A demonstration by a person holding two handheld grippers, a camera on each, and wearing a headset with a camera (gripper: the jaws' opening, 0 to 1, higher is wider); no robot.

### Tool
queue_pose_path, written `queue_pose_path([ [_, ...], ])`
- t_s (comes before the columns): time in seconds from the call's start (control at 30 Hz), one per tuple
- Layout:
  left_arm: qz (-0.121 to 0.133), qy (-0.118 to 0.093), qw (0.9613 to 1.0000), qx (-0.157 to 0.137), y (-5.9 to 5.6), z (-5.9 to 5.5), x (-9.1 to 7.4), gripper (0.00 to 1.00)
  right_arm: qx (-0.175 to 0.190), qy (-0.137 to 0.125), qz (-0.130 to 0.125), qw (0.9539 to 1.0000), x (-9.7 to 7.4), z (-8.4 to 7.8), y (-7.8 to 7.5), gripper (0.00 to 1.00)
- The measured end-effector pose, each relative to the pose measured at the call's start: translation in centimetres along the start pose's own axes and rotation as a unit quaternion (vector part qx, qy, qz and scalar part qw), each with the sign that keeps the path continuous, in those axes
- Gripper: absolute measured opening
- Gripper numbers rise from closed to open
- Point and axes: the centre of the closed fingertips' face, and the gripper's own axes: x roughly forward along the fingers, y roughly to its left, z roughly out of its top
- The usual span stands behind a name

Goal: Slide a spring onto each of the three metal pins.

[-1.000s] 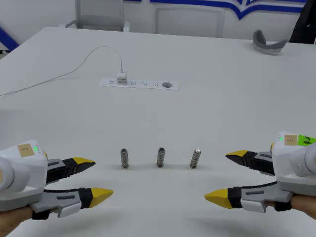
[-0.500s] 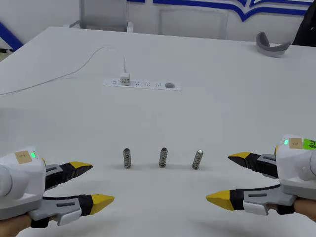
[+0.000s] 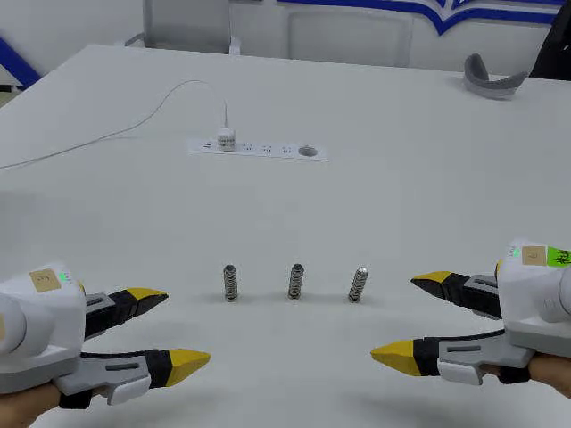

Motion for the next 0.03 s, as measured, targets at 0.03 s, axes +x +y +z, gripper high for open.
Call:
queue_pose_path([
  [0.03,0.0,0.0,1.0,-0.001,0.0,0.02,0.01,0.61,0.0,-0.001,0.0,1.0,0.01,0.02,-0.03,0.73],
])
